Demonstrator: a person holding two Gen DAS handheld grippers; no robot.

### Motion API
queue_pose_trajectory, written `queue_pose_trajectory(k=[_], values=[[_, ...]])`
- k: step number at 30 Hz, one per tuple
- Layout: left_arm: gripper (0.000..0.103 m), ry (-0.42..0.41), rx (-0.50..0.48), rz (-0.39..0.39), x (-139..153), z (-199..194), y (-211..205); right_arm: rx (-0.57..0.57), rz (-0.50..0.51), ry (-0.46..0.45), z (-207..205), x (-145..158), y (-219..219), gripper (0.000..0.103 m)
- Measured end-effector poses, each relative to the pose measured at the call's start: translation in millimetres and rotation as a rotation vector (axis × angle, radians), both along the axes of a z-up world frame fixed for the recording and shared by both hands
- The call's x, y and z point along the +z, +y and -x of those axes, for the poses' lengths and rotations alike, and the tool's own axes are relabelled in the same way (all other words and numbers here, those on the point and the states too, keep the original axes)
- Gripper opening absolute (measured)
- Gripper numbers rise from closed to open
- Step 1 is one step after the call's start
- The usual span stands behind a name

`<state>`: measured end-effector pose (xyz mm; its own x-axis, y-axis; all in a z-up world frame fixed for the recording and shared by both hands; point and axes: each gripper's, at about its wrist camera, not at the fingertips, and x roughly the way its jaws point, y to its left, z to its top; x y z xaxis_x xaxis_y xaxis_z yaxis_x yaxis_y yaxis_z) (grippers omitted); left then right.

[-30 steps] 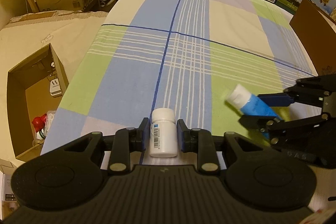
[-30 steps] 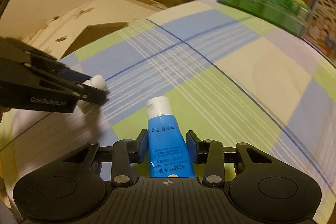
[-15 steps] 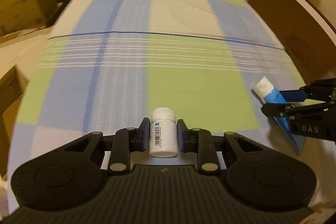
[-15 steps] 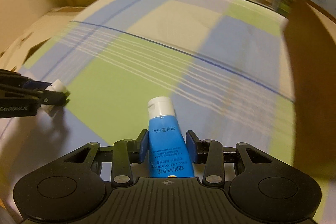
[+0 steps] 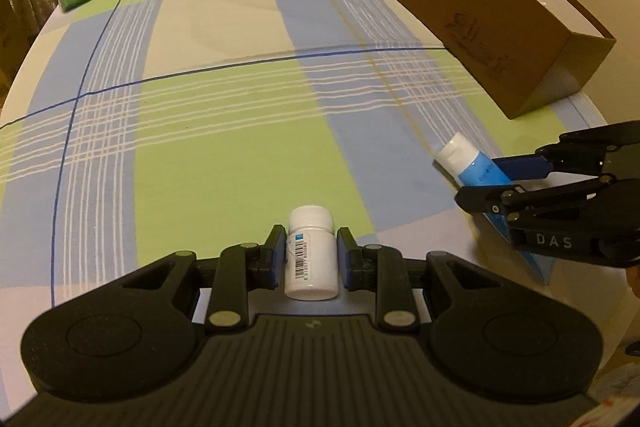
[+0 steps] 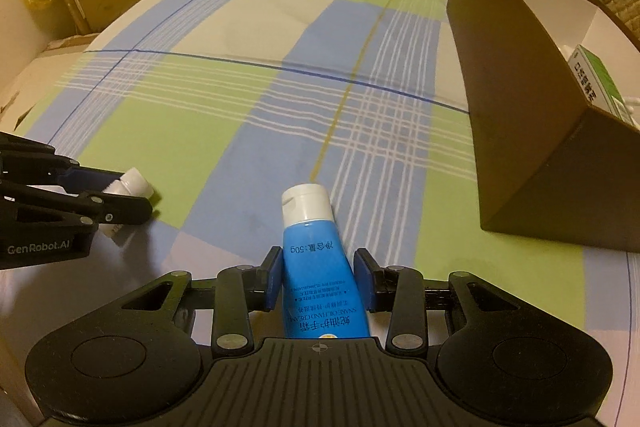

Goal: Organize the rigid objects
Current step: 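Carry the pill bottle and blue tube over the brown box with both tools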

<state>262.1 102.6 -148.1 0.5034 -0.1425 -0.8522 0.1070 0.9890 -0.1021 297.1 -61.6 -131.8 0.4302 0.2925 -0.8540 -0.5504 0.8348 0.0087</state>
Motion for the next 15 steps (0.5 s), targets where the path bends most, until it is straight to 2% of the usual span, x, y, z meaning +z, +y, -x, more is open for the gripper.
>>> queue_pose_trajectory(k=[8,15], values=[[0.022,-0.015,0.02,0.01,16,3,-7,0.011,-0.062,0.008,3,10,-9,0.034],[0.022,-0.062,0.04,0.02,48,0,-18,0.007,-0.171,-0.033,8,42,-23,0.034]])
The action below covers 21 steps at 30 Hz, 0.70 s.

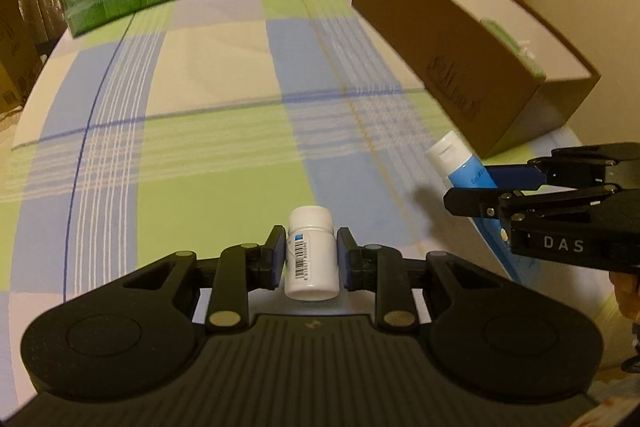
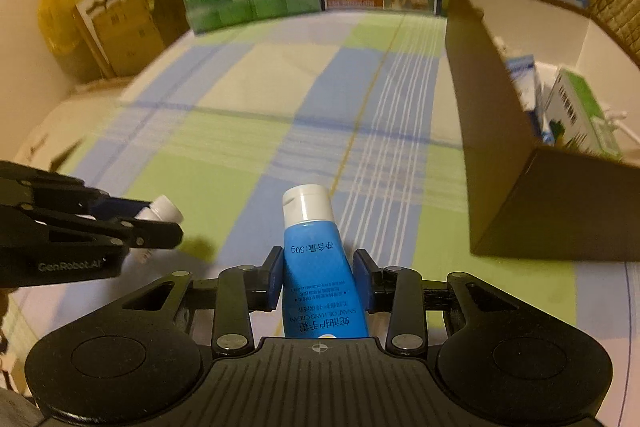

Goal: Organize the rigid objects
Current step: 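Carry the pill bottle and blue tube over the brown box with both tools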

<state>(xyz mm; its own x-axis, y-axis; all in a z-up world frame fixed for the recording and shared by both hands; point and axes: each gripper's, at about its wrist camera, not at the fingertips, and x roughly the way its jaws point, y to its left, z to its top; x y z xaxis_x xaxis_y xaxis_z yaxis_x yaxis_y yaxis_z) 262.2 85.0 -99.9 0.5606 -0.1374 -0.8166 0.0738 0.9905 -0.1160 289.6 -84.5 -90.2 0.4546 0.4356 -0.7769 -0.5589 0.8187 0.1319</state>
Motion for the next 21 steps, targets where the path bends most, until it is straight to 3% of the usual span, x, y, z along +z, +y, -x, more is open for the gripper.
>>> queue_pose_trajectory(k=[13,21], values=[[0.022,-0.153,-0.071,0.041,84,-31,-59,-0.067,-0.177,-0.084,-11,77,-58,0.034],[0.022,-0.232,-0.133,0.077,113,-73,-113,-0.136,-0.227,-0.155,-41,118,-109,0.034]])
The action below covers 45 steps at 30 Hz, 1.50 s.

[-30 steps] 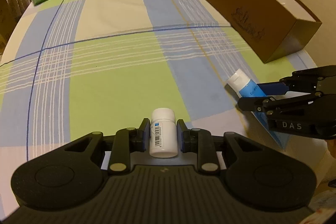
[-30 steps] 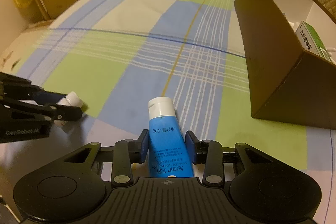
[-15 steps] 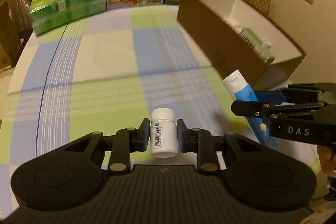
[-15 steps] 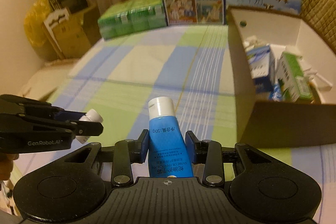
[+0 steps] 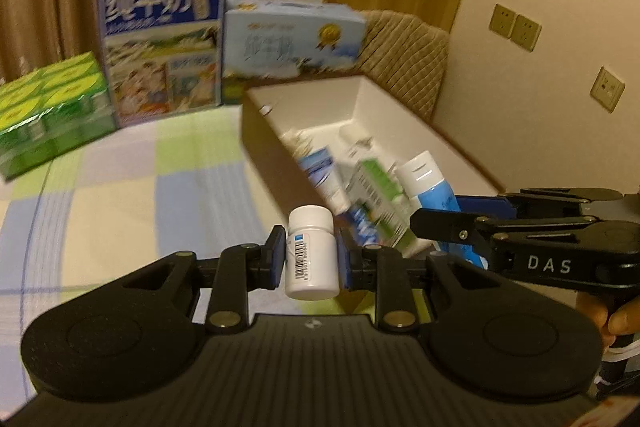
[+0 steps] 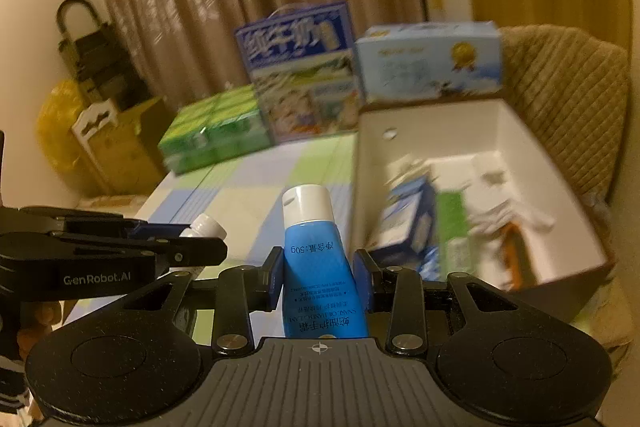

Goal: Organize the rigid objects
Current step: 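Carry the pill bottle and blue tube over the brown box with both tools, then lower the pill bottle and tube into the brown box and open both tools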

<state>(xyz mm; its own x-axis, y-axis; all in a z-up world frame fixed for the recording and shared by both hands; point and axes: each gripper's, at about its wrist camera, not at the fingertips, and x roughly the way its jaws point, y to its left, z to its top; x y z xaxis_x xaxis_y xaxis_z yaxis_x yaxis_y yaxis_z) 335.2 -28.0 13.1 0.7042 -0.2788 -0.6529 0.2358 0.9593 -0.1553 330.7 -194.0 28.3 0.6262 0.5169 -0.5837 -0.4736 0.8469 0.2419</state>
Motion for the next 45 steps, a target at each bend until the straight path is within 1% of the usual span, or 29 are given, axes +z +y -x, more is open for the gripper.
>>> queue_pose_trajectory(k=[4,8,15,24,31,38,45], values=[[0.022,-0.026,-0.013,0.008,9,-27,-24,-0.028,-0.008,-0.03,-26,15,-25,0.034],[0.022,-0.036,-0.013,0.009,13,-57,-46,-0.034,-0.002,-0.066,-53,27,-44,0.034],[0.022,-0.029,0.009,-0.038,6,-114,-76,-0.017,0.031,-0.102,-114,29,-64,0.034],[0.022,0.004,0.01,-0.103,-19,-183,-103,-0.009,0.099,-0.073,-194,4,-76,0.034],[0.022,0.051,0.033,-0.102,-43,-228,-111,0.003,0.164,-0.052,-241,-24,-71,0.034],[0.022,0.075,0.049,-0.121,-58,-254,-110,0.025,0.207,-0.035,-277,-45,-64,0.034],[0.022,0.105,0.048,-0.118,-72,-272,-111,0.046,0.244,-0.013,-300,-59,-58,0.035]])
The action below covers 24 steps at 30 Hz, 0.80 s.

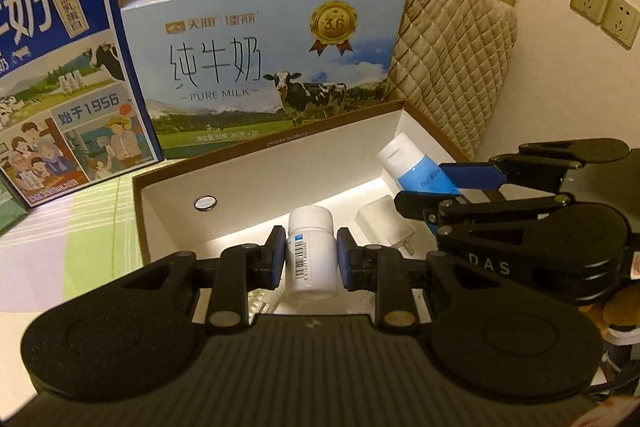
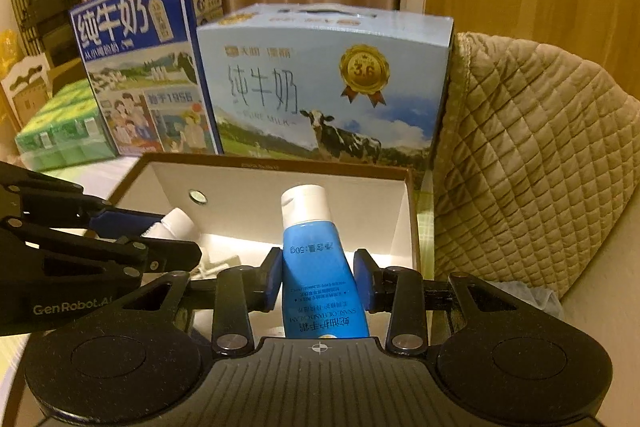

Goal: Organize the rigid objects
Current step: 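Lower the pill bottle and tube into the brown box and open both tools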

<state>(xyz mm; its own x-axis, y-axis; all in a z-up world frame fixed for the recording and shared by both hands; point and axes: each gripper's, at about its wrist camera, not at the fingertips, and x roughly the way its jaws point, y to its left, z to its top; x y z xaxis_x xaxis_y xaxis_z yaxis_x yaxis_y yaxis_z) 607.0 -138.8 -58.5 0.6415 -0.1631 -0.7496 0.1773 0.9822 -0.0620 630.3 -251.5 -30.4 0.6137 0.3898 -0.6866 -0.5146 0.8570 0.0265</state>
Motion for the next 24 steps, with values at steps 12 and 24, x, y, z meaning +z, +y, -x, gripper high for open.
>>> queue_pose_trajectory(k=[12,24], values=[[0.022,0.029,-0.021,-0.004,-18,-13,-10,-0.034,-0.032,0.021,-6,-3,-13,0.037],[0.054,0.012,-0.027,-0.023,-17,-13,-11,-0.062,-0.088,0.054,5,1,-35,0.038]])
